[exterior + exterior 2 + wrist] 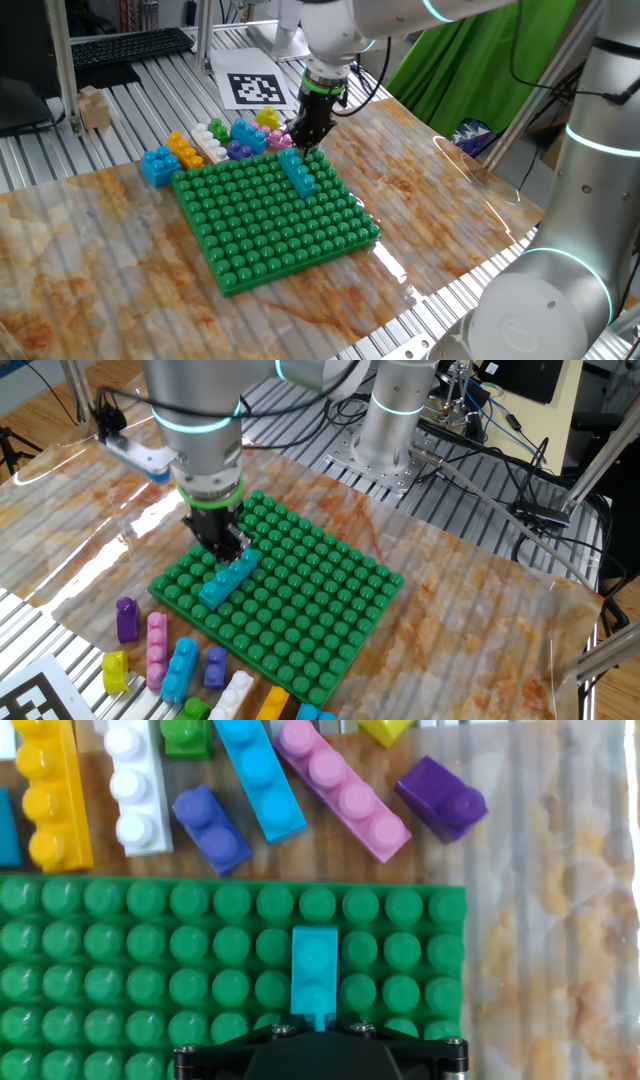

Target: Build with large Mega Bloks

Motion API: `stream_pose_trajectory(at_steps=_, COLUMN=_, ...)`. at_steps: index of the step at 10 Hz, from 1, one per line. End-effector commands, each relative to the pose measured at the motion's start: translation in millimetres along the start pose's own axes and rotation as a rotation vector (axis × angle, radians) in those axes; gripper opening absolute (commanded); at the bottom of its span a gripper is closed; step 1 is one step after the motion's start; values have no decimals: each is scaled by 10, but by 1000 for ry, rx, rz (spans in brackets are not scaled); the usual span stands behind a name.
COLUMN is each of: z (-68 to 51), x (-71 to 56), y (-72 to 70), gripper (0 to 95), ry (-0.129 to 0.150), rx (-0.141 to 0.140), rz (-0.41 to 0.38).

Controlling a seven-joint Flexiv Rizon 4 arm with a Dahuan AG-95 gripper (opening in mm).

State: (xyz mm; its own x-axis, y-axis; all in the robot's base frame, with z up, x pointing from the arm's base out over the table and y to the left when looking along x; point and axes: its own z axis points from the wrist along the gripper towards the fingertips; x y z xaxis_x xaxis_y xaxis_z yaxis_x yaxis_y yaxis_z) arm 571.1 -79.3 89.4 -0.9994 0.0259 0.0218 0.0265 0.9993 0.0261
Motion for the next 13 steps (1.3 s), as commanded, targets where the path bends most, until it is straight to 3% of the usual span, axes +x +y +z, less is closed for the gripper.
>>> stream_pose_trajectory(at_steps=1, z=3, x=14, y=-2, gripper=0, ry=-1, rx=-3, rz=5)
stream_pose_trajectory(at_steps=9, z=145, x=-15, y=21, gripper=0, ry=-3, rx=-17, rz=13)
stream_pose_trajectory(at_steps=13, z=152, x=-21, y=23, gripper=0, ry=-9, rx=-15, rz=12)
